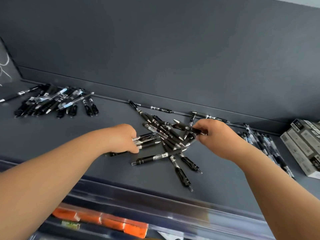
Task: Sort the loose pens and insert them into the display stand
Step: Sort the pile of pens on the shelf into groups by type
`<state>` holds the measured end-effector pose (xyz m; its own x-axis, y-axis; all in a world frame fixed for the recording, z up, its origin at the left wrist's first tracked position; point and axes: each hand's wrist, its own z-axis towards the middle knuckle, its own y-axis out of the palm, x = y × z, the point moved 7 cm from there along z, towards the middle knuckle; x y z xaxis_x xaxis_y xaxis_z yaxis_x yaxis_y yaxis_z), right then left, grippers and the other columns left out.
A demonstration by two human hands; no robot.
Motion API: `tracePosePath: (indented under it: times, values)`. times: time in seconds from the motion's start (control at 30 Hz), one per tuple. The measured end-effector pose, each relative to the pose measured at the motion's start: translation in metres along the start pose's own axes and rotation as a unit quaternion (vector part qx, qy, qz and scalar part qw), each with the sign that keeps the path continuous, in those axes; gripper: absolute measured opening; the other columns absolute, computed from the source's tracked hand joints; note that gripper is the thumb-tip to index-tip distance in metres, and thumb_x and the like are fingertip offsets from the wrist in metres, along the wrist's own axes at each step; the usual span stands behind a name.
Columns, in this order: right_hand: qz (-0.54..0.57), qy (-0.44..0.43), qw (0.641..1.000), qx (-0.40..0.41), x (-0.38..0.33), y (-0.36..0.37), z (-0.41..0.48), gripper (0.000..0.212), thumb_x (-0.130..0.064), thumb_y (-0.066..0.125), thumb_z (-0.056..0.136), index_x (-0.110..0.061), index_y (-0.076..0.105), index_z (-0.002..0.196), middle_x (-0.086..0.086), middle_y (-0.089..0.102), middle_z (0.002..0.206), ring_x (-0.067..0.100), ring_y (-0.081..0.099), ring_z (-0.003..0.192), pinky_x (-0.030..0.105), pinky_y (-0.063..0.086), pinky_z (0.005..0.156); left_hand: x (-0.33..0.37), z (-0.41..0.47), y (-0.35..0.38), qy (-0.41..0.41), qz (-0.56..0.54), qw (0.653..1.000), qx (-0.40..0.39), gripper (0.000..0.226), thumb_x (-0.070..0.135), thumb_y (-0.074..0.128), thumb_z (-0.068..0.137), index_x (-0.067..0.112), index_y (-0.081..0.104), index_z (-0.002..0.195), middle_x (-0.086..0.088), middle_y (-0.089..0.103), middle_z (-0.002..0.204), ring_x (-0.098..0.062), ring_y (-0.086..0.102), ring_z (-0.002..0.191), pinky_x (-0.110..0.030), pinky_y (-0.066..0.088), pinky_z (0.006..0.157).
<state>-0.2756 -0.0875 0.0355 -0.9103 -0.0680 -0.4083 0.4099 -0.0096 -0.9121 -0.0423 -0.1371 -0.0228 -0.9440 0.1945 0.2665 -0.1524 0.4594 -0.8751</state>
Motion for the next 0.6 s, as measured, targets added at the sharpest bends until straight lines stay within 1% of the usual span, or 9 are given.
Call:
tracePosePath:
  times: [0.1, 0.17, 0.2, 0.23, 0.27, 0.37, 0.43, 0.53, 0.6]
  values:
    - [0.050, 0.012, 0.999, -0.010, -0.012, -0.002, 0.004, 0.010, -0.012, 0.057, 0.090, -0.021, 0.060, 0.091, -0.004, 0.059, 0.076, 0.016, 0.055, 0.066, 0.020, 0.041, 0.056, -0.015, 0.000, -0.009, 0.000, -0.051, 0.999, 0.016, 0.036, 0.034, 0.068, 0.083, 0.013, 0.044, 0.067, -0.001, 0.042, 0.069, -0.018, 0.037, 0.063, -0.028, 0.026, 0.057]
    - [0.078, 0.014, 0.997, -0.009, -0.024, -0.003, 0.010, 0.005, -0.012, 0.057, 0.091, -0.016, 0.061, 0.092, 0.003, 0.066, 0.083, 0.023, 0.061, 0.074, 0.023, 0.047, 0.064, -0.027, -0.002, -0.018, -0.002, -0.110, 0.994, 0.025, 0.028, 0.033, 0.068, 0.083, 0.010, 0.055, 0.074, -0.004, 0.056, 0.074, -0.019, 0.047, 0.068, -0.029, 0.033, 0.063]
    - [0.100, 0.017, 0.995, -0.009, -0.030, -0.002, 0.013, 0.006, -0.013, 0.057, 0.091, -0.014, 0.062, 0.094, 0.007, 0.069, 0.089, 0.027, 0.063, 0.081, 0.029, 0.050, 0.071, -0.033, -0.004, -0.021, 0.000, -0.155, 0.988, 0.025, 0.023, 0.030, 0.067, 0.085, 0.008, 0.061, 0.081, -0.004, 0.066, 0.079, -0.018, 0.055, 0.072, -0.029, 0.038, 0.066]
    - [0.127, 0.021, 0.992, -0.014, -0.038, 0.000, 0.017, 0.007, -0.013, 0.057, 0.091, -0.014, 0.062, 0.094, 0.009, 0.071, 0.092, 0.027, 0.065, 0.083, 0.033, 0.051, 0.074, -0.037, -0.006, -0.025, 0.004, -0.208, 0.978, 0.021, 0.020, 0.027, 0.066, 0.087, 0.007, 0.063, 0.089, -0.002, 0.072, 0.082, -0.016, 0.061, 0.074, -0.028, 0.042, 0.069]
    - [0.156, 0.022, 0.987, -0.023, -0.047, 0.003, 0.021, 0.006, -0.013, 0.057, 0.090, -0.014, 0.063, 0.093, 0.010, 0.071, 0.094, 0.025, 0.065, 0.082, 0.034, 0.050, 0.072, -0.041, -0.008, -0.028, 0.008, -0.258, 0.966, 0.017, 0.018, 0.024, 0.064, 0.089, 0.007, 0.063, 0.095, -0.001, 0.074, 0.082, -0.015, 0.065, 0.076, -0.026, 0.044, 0.071]
    - [0.231, 0.012, 0.971, -0.058, -0.078, 0.016, 0.039, 0.007, -0.012, 0.058, 0.091, -0.015, 0.063, 0.093, 0.003, 0.074, 0.092, 0.010, 0.061, 0.071, 0.023, 0.043, 0.061, -0.057, -0.012, -0.041, 0.005, -0.375, 0.927, 0.020, 0.014, 0.020, 0.060, 0.093, 0.009, 0.062, 0.102, -0.004, 0.075, 0.087, -0.017, 0.070, 0.080, -0.026, 0.048, 0.069]
    - [0.287, 0.021, 0.954, -0.080, -0.100, 0.029, 0.053, 0.009, -0.010, 0.056, 0.092, -0.012, 0.063, 0.098, 0.002, 0.074, 0.091, 0.006, 0.060, 0.069, 0.017, 0.041, 0.059, -0.072, -0.013, -0.049, -0.004, -0.422, 0.906, 0.034, 0.015, 0.021, 0.059, 0.094, 0.011, 0.062, 0.104, -0.004, 0.075, 0.090, -0.017, 0.071, 0.081, -0.027, 0.047, 0.070]
    - [0.372, 0.067, 0.920, -0.107, -0.129, 0.055, 0.078, 0.008, -0.011, 0.054, 0.094, -0.016, 0.060, 0.096, 0.000, 0.071, 0.084, 0.003, 0.063, 0.061, 0.016, 0.040, 0.052, -0.102, -0.015, -0.065, -0.016, -0.469, 0.880, 0.074, 0.010, 0.018, 0.061, 0.093, 0.013, 0.063, 0.100, -0.007, 0.075, 0.093, -0.017, 0.071, 0.079, -0.025, 0.051, 0.067]
    - [0.400, 0.090, 0.905, -0.114, -0.149, 0.072, 0.098, 0.008, -0.012, 0.054, 0.095, -0.018, 0.057, 0.093, -0.003, 0.070, 0.079, 0.004, 0.065, 0.059, 0.018, 0.038, 0.052, -0.128, -0.014, -0.080, -0.032, -0.480, 0.868, 0.120, 0.008, 0.016, 0.064, 0.090, 0.011, 0.064, 0.096, -0.009, 0.073, 0.096, -0.018, 0.067, 0.079, -0.030, 0.053, 0.075]
